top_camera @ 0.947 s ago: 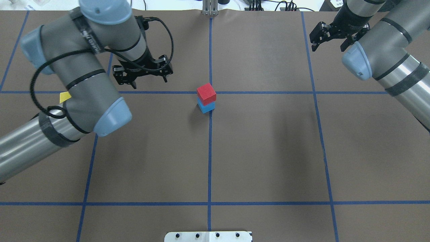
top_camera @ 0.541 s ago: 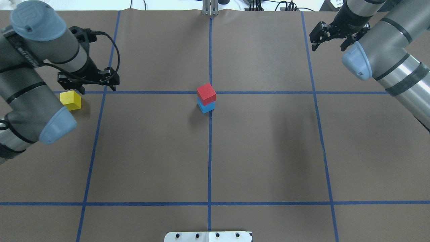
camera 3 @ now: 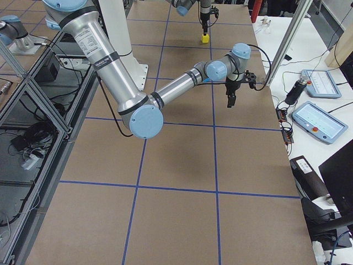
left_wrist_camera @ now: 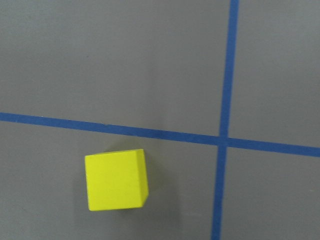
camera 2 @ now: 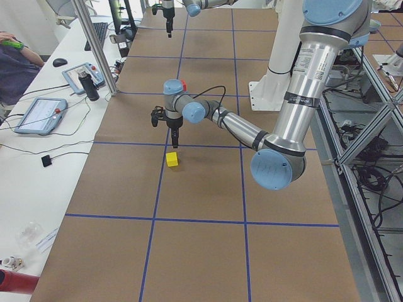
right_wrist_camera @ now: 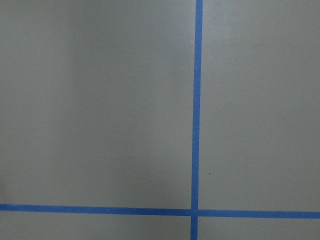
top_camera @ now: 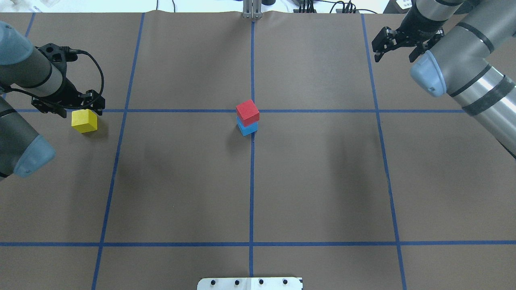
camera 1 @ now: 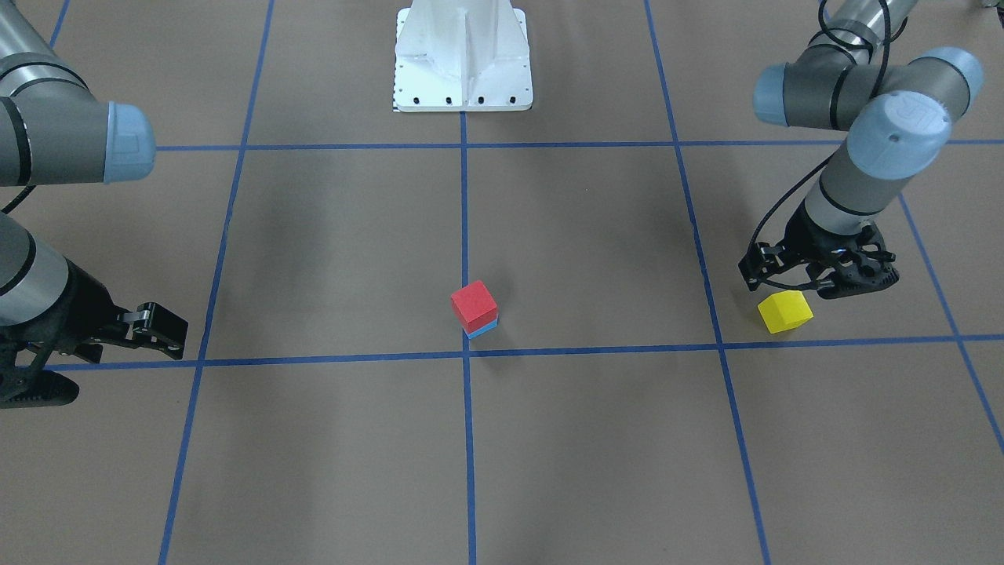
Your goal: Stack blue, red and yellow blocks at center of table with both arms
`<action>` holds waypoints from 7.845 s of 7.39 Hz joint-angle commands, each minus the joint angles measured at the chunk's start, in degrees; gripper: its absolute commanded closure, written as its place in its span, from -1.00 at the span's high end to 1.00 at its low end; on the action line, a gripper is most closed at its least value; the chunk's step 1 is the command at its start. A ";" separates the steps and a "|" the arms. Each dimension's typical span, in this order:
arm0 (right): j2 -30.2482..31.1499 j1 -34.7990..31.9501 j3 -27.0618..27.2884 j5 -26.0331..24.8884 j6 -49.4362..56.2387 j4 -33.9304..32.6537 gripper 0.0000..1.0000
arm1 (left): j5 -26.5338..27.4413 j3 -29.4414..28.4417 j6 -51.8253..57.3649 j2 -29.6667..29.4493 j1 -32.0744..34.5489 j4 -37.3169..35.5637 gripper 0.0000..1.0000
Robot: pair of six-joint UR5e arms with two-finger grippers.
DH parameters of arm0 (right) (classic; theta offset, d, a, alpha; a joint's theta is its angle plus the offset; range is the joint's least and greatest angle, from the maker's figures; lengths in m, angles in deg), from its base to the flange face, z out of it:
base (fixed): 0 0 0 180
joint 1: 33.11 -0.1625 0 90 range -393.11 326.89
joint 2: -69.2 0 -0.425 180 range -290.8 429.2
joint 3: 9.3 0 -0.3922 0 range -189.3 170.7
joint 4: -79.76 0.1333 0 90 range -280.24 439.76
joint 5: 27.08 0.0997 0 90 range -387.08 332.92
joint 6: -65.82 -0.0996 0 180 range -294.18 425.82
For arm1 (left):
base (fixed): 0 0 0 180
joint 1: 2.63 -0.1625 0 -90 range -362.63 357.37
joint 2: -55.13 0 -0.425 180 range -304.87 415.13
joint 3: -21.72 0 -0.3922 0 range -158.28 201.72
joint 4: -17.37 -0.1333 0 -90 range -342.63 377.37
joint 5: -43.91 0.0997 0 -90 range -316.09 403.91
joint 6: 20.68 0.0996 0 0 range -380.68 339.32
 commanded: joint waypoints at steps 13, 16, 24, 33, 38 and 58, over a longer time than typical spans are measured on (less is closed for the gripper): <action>0.39 0.01 0.65 -0.03 0.05 0.09 0.98 | -4.14 -12.68 -0.41 -0.94 0.65 11.39 -0.85; 0.47 0.01 0.74 0.06 0.05 0.00 0.98 | -6.24 -2.88 0.12 -0.92 1.00 -0.48 -1.00; 0.21 0.01 1.09 0.14 0.05 0.00 0.98 | -6.16 -22.37 -28.40 -48.44 -8.04 -22.49 -1.00; 0.21 -0.08 1.09 0.23 0.05 0.00 0.98 | -5.90 -29.20 -30.82 -47.61 -12.44 -13.75 -1.00; 0.21 0.01 1.09 0.14 0.05 0.00 0.98 | -4.33 -28.59 -33.80 -47.25 -12.44 -12.17 -0.48; 23.06 -20.64 0.75 3.15 32.66 0.35 0.99 | -11.78 -4.22 58.42 15.32 29.72 -1.19 1.00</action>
